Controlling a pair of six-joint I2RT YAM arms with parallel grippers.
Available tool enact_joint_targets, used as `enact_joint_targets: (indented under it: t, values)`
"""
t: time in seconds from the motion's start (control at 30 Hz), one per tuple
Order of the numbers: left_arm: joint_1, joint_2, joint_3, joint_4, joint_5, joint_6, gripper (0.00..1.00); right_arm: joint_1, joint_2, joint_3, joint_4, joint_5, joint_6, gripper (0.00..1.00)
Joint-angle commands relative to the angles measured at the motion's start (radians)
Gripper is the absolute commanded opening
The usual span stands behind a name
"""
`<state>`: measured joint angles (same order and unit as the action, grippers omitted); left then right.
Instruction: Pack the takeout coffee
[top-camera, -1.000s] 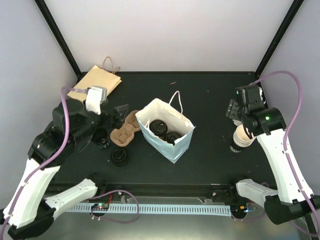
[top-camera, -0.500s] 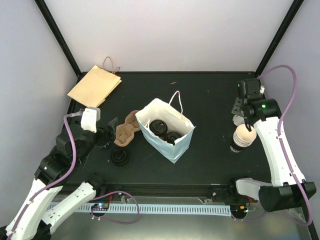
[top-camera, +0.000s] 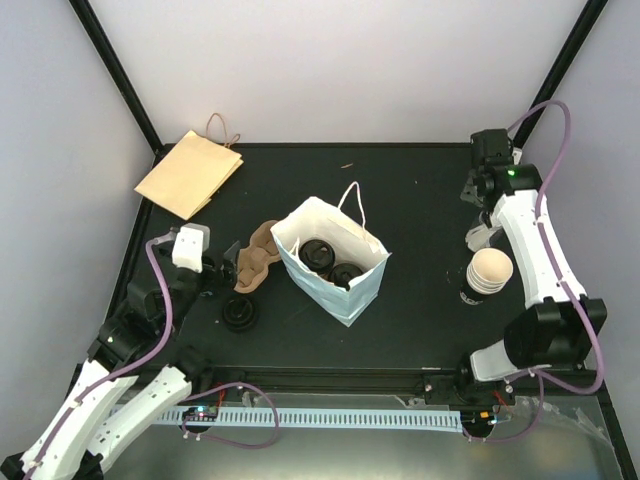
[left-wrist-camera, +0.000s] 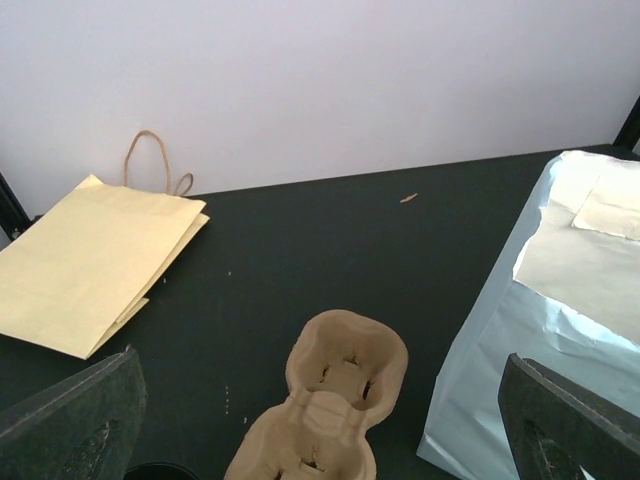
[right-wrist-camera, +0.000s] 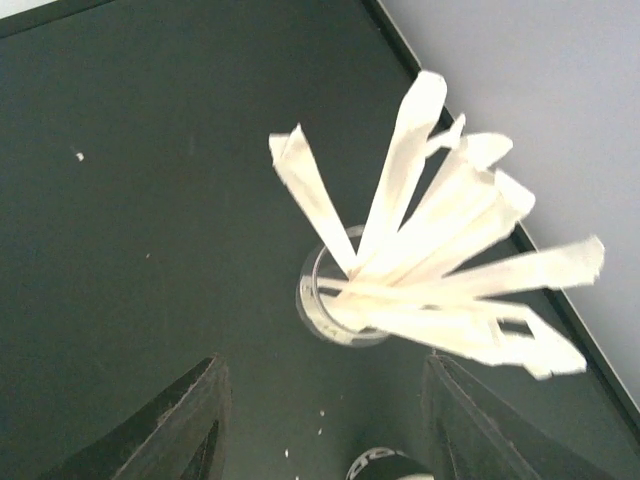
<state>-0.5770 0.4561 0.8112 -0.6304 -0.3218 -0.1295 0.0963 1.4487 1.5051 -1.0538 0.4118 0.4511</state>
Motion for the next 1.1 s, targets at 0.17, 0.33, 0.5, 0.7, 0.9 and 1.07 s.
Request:
enact_joint_targets:
  t: [0.17,0.33,0.5,0.7,0.9,1.07]
  values:
    - [0.005,-0.007,-0.033,0.078,0.006,0.028,0.99,-0.044,0.15,0.078,0.1,0.067,-0.022,0.54]
    - [0.005,-0.008,-0.047,0.093,0.007,0.034,0.99,-0.048,0.203,0.069,0.141,0.082,-0.03,0.55]
    - [0.006,0.002,-0.05,0.097,0.012,0.036,0.99,-0.054,0.246,0.076,0.159,0.108,-0.038,0.54]
    - [0.005,0.0,-0.052,0.097,0.01,0.038,0.99,-0.064,0.272,0.085,0.182,0.121,-0.055,0.53]
    - [0.005,0.004,-0.053,0.098,0.012,0.037,0.99,-0.063,0.276,0.084,0.205,0.125,-0.074,0.4]
    - [0.005,0.001,-0.054,0.099,0.013,0.037,0.99,-0.063,0.278,0.079,0.216,0.148,-0.077,0.39]
